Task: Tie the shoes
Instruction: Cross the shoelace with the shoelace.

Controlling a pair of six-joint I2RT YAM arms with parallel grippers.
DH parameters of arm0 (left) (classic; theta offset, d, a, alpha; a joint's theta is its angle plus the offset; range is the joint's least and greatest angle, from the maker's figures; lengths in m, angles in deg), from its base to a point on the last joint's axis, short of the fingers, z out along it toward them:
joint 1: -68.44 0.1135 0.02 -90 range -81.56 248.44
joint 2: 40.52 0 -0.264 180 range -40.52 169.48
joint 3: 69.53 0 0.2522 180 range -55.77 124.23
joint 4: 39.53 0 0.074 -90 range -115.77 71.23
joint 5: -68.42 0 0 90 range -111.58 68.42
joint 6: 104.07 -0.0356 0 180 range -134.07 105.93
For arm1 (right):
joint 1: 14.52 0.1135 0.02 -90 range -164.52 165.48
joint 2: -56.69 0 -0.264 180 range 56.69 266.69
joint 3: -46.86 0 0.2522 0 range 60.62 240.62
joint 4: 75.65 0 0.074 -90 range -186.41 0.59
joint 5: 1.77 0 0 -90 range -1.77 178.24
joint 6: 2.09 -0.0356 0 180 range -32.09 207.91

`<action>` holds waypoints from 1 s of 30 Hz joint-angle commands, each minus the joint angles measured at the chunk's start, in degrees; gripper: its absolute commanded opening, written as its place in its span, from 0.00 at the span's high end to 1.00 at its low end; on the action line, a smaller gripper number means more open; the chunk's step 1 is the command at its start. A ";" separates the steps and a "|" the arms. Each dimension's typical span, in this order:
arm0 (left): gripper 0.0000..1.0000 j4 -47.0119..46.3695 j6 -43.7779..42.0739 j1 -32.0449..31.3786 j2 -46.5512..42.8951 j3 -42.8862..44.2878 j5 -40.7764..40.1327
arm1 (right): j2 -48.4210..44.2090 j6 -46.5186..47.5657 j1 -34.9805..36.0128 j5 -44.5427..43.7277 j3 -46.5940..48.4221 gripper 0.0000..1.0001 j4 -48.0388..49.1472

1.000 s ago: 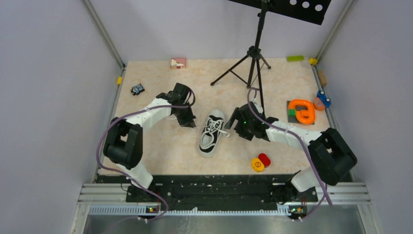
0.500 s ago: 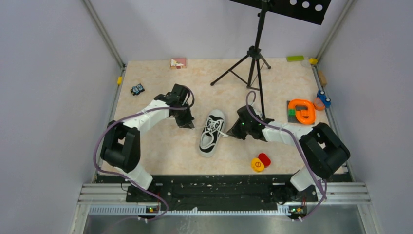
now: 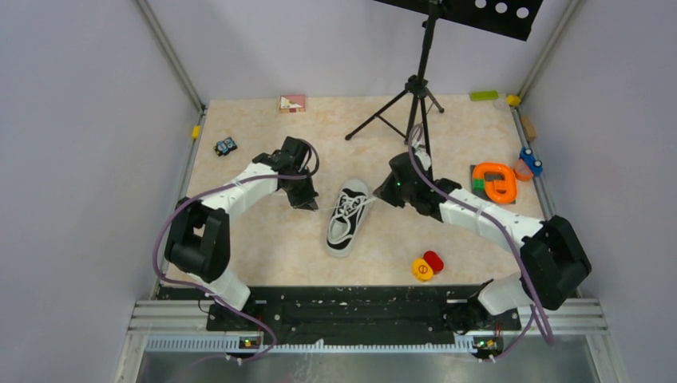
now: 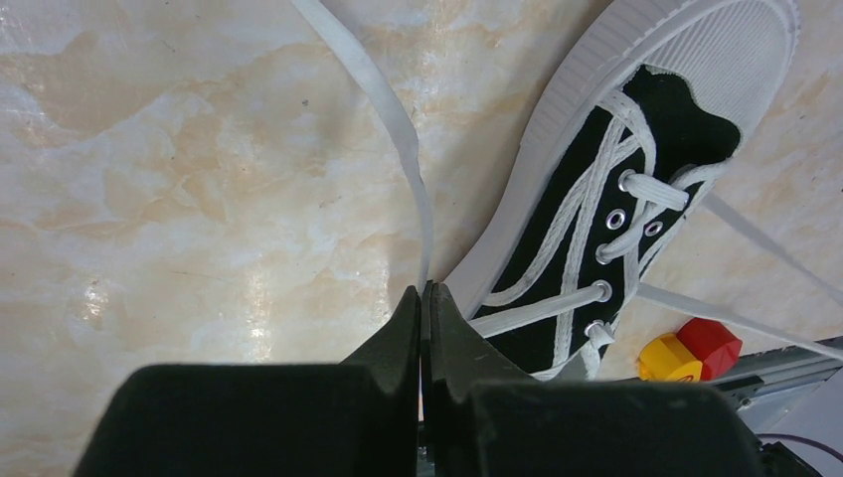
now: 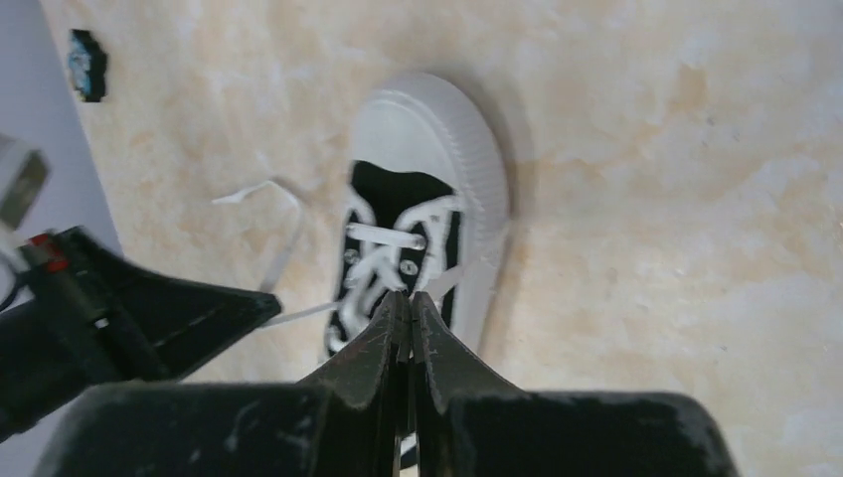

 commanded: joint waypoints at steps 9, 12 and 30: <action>1.00 -0.15 -1.38 0.59 1.53 2.10 -1.17 | 8.64 16.82 15.14 -12.26 22.98 1.00 -6.03; 1.00 -0.22 -1.48 0.60 2.04 1.73 -1.11 | 9.68 16.62 16.19 -11.24 21.68 1.00 -4.97; 1.00 -0.70 -3.20 0.64 2.54 1.40 0.28 | -3.54 6.37 13.72 -17.35 3.26 0.32 -9.45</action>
